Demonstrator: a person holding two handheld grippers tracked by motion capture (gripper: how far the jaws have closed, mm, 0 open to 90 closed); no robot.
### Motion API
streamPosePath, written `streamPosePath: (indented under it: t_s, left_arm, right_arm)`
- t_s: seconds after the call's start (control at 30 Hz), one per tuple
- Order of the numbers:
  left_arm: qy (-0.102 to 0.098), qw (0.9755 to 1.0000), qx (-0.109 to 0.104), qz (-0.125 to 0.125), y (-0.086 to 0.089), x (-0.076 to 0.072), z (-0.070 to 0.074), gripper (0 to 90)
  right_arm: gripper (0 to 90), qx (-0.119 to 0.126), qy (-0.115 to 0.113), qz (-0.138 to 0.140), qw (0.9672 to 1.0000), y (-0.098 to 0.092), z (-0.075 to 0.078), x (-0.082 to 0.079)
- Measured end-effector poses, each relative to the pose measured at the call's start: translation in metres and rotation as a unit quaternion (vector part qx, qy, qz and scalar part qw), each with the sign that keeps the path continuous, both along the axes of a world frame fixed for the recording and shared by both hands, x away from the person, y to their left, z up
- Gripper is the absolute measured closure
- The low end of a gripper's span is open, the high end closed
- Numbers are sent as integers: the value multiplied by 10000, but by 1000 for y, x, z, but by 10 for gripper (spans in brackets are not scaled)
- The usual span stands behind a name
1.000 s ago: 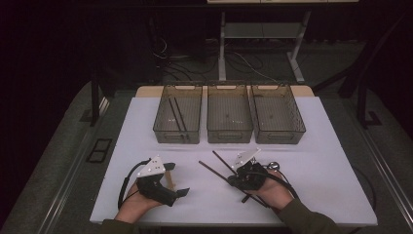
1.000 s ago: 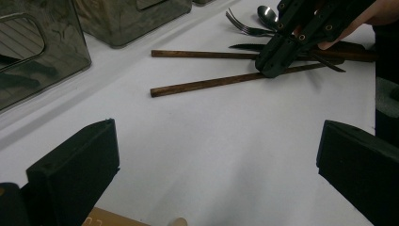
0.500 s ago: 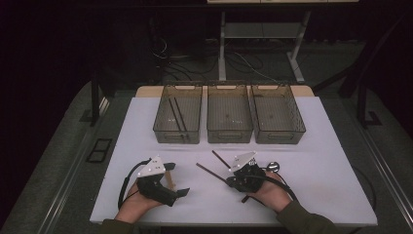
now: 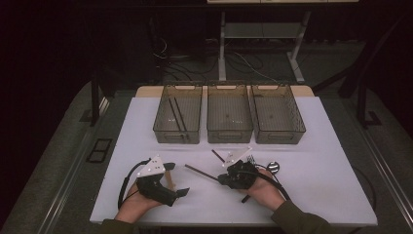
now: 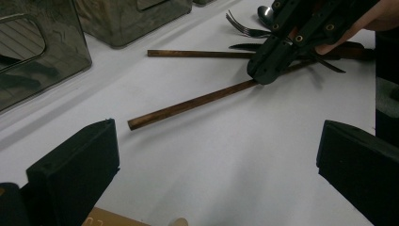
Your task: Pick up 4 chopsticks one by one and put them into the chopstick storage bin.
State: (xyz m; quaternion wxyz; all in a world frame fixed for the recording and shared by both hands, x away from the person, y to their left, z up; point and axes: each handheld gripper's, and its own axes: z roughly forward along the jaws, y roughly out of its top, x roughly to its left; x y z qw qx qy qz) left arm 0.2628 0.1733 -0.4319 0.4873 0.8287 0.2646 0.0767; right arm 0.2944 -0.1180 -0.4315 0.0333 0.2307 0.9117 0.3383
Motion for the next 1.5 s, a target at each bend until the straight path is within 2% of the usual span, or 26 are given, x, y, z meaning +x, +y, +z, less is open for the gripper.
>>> streamPosePath:
  t_s: [0.13,0.2,0.47,0.87,1.1,1.5]
  left_arm:
    - [2,10000,2,1,0,0,0,0]
    - [2,10000,-2,2,0,0,0,0]
    - [1,10000,-7,0,0,0,0,0]
    - [-7,10000,-19,-8,0,0,0,0]
    - [-16,10000,-22,-22,0,0,1,0]
    - [-5,10000,-33,-22,0,0,1,0]
  right_arm:
    - [855,85,26,-68,9999,1,3,6]
    - [856,182,112,-135,9997,2,4,10]
    - [855,431,139,-199,9988,6,8,22]
    - [856,457,-29,-137,9989,21,27,26]
    - [856,498,-109,-168,9986,28,34,32]
    - [856,598,-252,-272,9975,29,46,45]
